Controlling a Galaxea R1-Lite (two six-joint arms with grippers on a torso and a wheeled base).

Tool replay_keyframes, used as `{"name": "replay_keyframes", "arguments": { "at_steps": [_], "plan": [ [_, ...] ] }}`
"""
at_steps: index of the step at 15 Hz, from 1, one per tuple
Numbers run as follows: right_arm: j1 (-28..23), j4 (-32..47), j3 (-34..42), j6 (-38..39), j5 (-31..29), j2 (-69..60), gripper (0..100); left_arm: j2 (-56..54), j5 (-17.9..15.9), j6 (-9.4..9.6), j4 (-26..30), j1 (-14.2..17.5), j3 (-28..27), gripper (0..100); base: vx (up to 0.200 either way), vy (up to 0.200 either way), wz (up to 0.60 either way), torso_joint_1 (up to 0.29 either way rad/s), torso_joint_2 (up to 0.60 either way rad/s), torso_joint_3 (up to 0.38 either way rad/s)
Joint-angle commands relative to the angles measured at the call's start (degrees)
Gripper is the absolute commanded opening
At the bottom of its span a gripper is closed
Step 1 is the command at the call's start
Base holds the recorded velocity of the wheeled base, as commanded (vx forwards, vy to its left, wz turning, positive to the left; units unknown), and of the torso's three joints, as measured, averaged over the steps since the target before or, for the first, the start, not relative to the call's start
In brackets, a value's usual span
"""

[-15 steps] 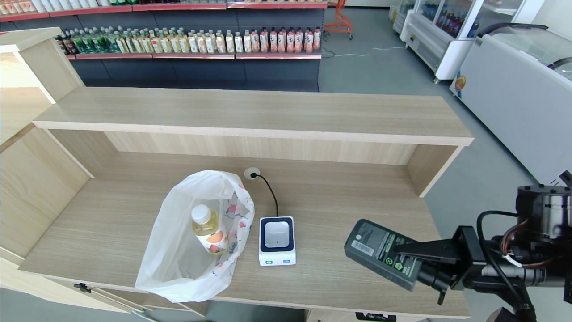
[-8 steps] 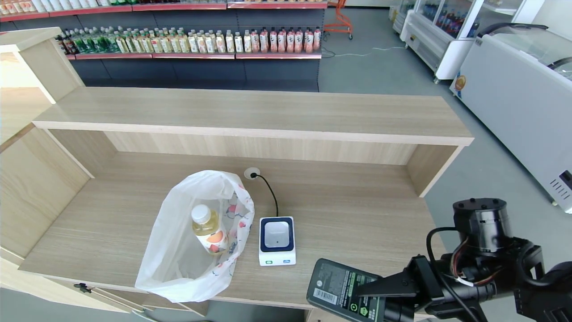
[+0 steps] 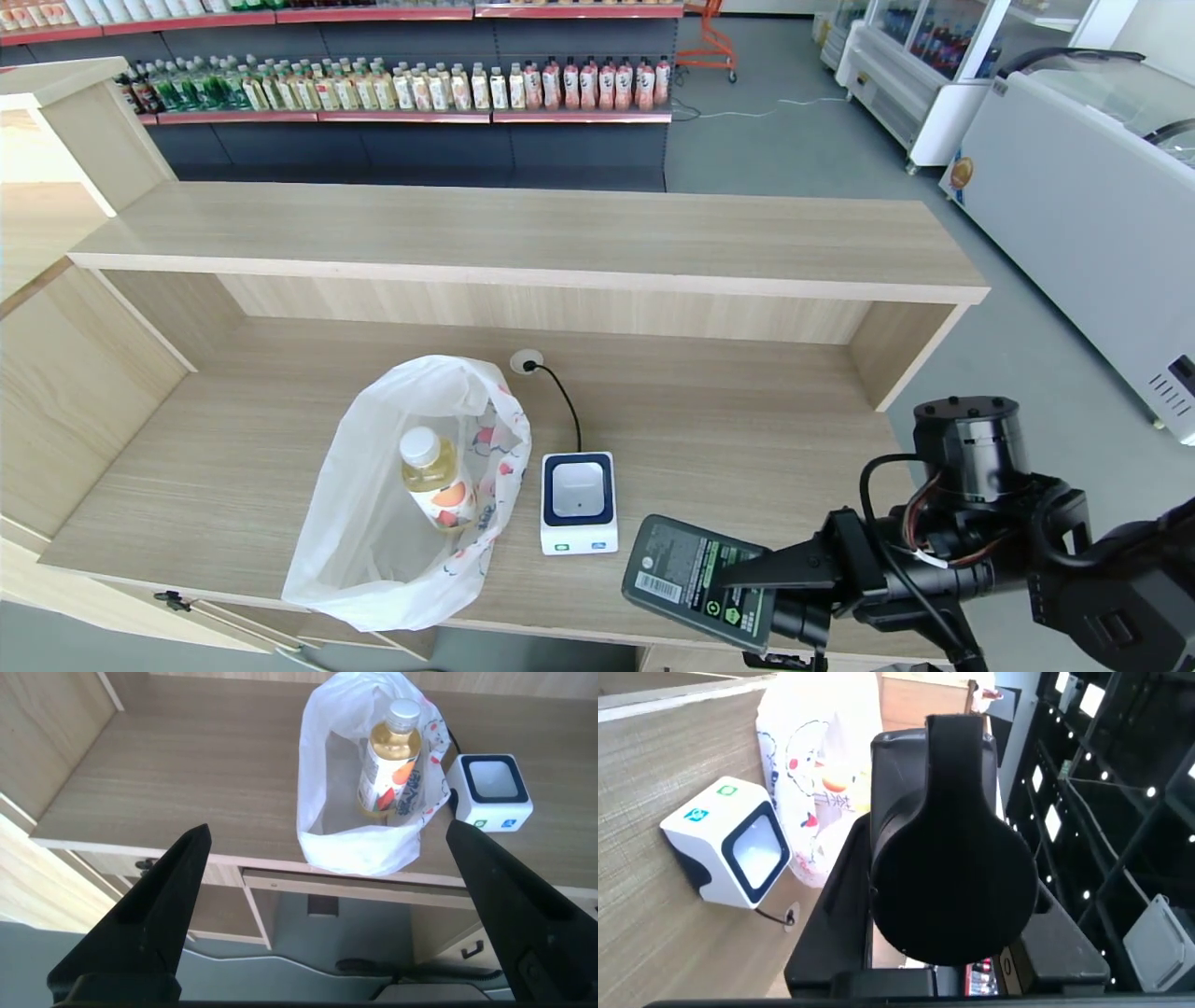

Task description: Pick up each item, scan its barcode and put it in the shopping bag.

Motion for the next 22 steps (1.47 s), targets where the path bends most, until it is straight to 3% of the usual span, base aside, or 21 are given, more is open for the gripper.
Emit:
{"name": "replay_keyframes", "arguments": {
  "at_steps": [1, 10, 22],
  "plan": [
    [0.0, -1.8, -1.4, 0.3, -0.1, 2.9, 0, 0.0, 0.0, 0.00, 0.0, 0.0, 0.0, 100, 0.000, 0.000, 0.00, 0.000, 0.00, 0.000],
    [3.9, -2.0, -10.0, 2.6, -0.1, 6.4, 0, 0.0, 0.0, 0.00, 0.0, 0.0, 0.0, 100, 0.000, 0.000, 0.00, 0.000, 0.00, 0.000],
    [3.9, -2.0, -10.3, 2.7, -0.1, 7.2, 0, 0.0, 0.0, 0.00, 0.0, 0.0, 0.0, 100, 0.000, 0.000, 0.00, 0.000, 0.00, 0.000]
  ]
}}
